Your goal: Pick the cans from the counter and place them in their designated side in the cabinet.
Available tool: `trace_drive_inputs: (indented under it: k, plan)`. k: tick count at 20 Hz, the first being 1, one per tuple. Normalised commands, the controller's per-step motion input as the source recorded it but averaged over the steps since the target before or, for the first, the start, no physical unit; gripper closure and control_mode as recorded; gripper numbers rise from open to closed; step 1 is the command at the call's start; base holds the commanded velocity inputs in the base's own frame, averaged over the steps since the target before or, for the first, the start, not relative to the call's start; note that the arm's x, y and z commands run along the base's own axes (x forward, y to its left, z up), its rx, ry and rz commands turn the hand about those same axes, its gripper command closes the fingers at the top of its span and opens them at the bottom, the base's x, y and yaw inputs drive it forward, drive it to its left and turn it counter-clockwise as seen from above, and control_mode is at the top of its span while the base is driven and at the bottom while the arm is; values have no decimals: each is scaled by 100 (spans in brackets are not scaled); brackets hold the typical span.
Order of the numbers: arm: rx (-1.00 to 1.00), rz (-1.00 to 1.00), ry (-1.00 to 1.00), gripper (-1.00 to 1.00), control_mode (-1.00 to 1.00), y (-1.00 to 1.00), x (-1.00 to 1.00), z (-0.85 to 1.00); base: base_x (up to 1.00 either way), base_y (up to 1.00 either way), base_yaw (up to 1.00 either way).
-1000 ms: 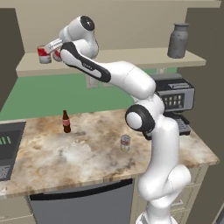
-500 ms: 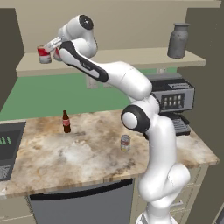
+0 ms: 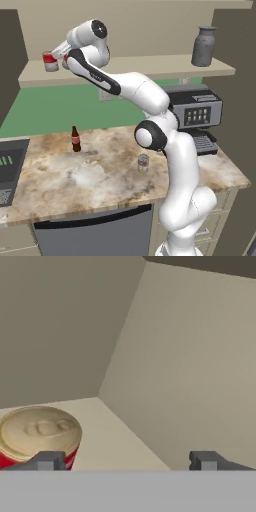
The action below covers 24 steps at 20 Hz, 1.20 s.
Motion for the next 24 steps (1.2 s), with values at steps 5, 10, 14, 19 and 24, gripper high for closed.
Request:
trace_drive_inputs:
  k: [5,10,14,19,24]
  plan:
    - [-2,5,-17,-100,-100,0,12,7,0,0,0]
    - [0,6,-14,-100,-100,0,0,25,0,0,0]
    - [0,6,-11,-100,-100,0,-6,18,0,0,0]
    - [0,6,-11,-100,-100,0,-42,-2,0,0,0]
    - [-1,5,-14,-100,-100,0,-62,-12,0,0,0]
